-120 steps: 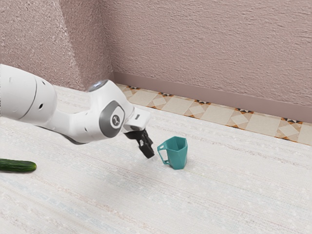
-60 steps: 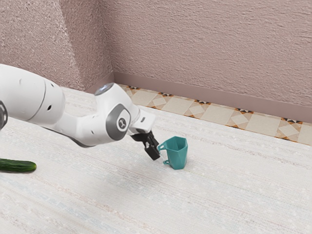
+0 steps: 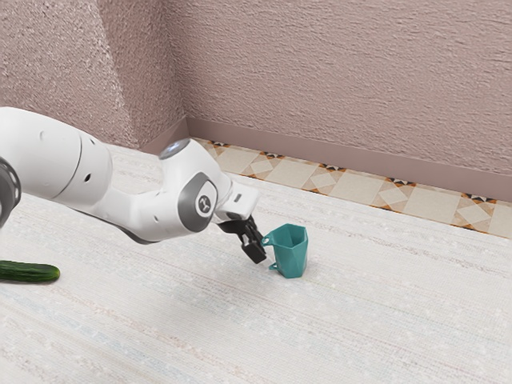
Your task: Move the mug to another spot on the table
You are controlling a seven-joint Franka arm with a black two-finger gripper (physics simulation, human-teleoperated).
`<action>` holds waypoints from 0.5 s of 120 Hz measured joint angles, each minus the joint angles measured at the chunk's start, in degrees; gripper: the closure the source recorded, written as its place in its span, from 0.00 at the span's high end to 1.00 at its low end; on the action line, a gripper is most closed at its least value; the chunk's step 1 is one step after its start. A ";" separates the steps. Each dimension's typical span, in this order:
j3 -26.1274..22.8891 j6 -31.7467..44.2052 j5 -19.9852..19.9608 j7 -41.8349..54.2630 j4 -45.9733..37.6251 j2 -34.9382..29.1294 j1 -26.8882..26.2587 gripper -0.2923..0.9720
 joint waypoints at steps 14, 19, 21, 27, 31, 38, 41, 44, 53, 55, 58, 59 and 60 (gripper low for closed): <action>-0.27 0.06 0.00 -0.23 0.07 0.24 -0.02 0.62; -0.30 0.09 0.01 -0.35 0.08 0.42 -0.04 0.61; -0.30 0.10 0.01 -0.40 0.09 0.48 -0.05 0.60; -0.31 0.12 0.02 -0.54 0.09 0.59 -0.08 0.58; -0.34 0.14 0.02 -0.64 0.09 0.62 -0.07 0.57; -0.33 0.15 0.04 -0.86 0.09 0.66 -0.06 0.54; -0.32 0.16 0.04 -0.94 0.09 0.69 -0.06 0.53; -0.32 0.17 0.06 -1.03 0.09 0.71 -0.07 0.52; -0.32 0.18 0.05 -1.28 0.09 0.73 -0.08 0.49; -0.32 0.18 0.04 -1.33 0.12 0.73 -0.08 0.47; -0.32 0.18 0.07 -1.41 0.14 0.74 -0.07 0.45; -0.32 0.19 0.09 -1.43 0.15 0.74 -0.07 0.44; -0.32 0.19 0.11 -1.45 0.15 0.74 -0.07 0.43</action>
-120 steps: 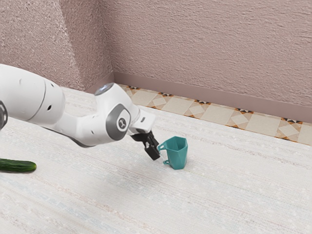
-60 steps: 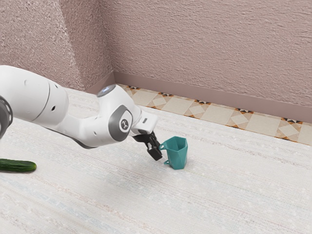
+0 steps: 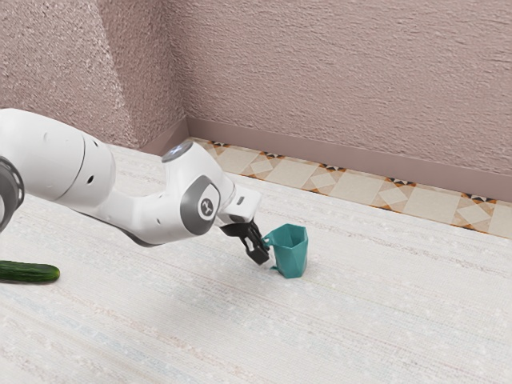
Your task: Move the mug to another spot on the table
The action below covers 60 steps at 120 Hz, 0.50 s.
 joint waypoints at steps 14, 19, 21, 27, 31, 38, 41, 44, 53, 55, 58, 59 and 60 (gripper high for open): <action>-0.19 0.01 0.22 -0.30 0.03 0.00 0.00 0.32; -0.25 0.03 0.27 -0.40 0.10 0.00 0.02 0.29; -0.28 0.04 0.29 -0.45 0.15 0.00 0.03 0.28; -0.35 0.09 0.40 -0.59 0.31 -0.14 0.04 0.27; -0.37 0.13 0.46 -0.69 0.38 -0.38 0.05 0.27; -0.39 0.20 0.54 -0.84 0.43 -1.04 0.05 0.27; -0.40 0.26 0.56 -0.93 0.44 -1.36 0.05 0.24; -0.41 0.30 0.54 -1.01 0.45 -1.78 0.05 0.23; -0.42 0.28 0.44 -1.25 0.00 -3.45 0.16 0.22; -0.42 0.27 0.41 -1.32 -0.41 -4.03 0.18 0.22; -0.48 0.28 0.34 -1.41 -1.39 -5.02 0.43 0.21; -0.52 0.29 0.33 -1.45 -1.73 -5.37 0.61 0.21; -0.59 0.30 0.29 -1.48 -2.13 -5.80 0.81 0.21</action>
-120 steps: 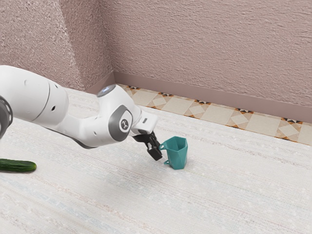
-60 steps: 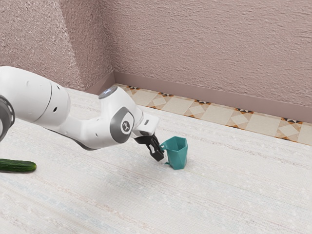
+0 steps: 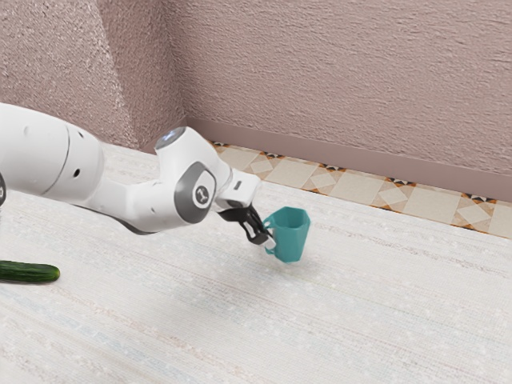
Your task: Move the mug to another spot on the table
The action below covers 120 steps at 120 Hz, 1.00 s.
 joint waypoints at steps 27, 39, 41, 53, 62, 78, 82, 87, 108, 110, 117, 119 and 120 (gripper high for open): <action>-1.58 0.77 -3.07 -0.75 -13.24 -10.27 3.55 0.19; -2.10 2.29 -4.47 -0.94 -16.51 -11.31 3.46 0.19; -2.14 2.58 -4.69 -0.96 -16.90 -11.40 3.46 0.19; -2.26 4.41 -6.76 -0.95 -19.39 -12.37 4.10 0.19; -2.34 5.41 -8.07 -0.88 -21.28 -13.56 4.70 0.19; -3.16 6.56 -16.84 1.07 -24.13 -15.99 6.01 0.19; -3.45 6.77 -18.61 1.67 -24.68 -16.54 6.19 0.19; -4.19 7.00 -20.56 2.38 -25.21 -16.92 6.72 0.19; -7.27 7.99 -27.66 5.33 -27.81 -18.01 8.46 0.19; -7.50 8.08 -28.12 5.58 -27.97 -18.07 8.55 0.19; -7.78 8.35 -29.38 6.45 -28.28 -18.16 8.35 0.19; -7.80 8.44 -29.66 6.69 -28.32 -18.15 8.24 0.19; -7.81 8.52 -29.78 6.81 -28.34 -18.15 8.18 0.19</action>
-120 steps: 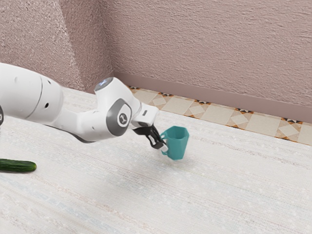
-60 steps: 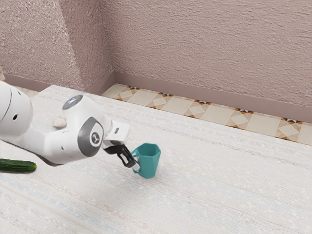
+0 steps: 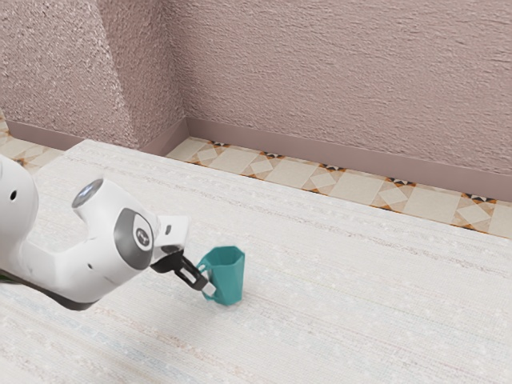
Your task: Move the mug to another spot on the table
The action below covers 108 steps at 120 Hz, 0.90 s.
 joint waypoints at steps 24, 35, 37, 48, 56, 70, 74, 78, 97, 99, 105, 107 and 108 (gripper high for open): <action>-0.39 2.45 -3.22 3.01 0.29 0.20 -1.50 0.19; -0.35 3.10 -4.04 4.21 0.38 0.32 -2.34 0.19; -0.33 3.17 -4.14 4.41 0.39 0.33 -2.51 0.21; -0.18 3.02 -4.42 5.54 0.44 0.63 -3.38 0.38; -0.16 2.86 -4.57 6.30 0.41 0.76 -3.89 0.49; -0.15 2.60 -5.91 7.44 0.17 0.78 -4.67 0.61; -0.16 2.54 -6.16 7.73 0.12 0.75 -4.83 0.63; -0.18 2.49 -6.35 8.00 0.07 0.74 -4.98 0.65; -0.18 2.30 -6.99 9.11 -0.10 0.65 -5.52 0.71; -0.16 2.29 -7.05 9.21 -0.23 0.61 -5.58 0.72; -0.17 2.25 -7.60 9.49 -0.87 0.38 -5.71 0.73; -0.16 2.24 -7.77 9.58 -1.10 0.28 -5.76 0.73; -0.16 2.23 -7.86 9.63 -1.22 0.22 -5.79 0.73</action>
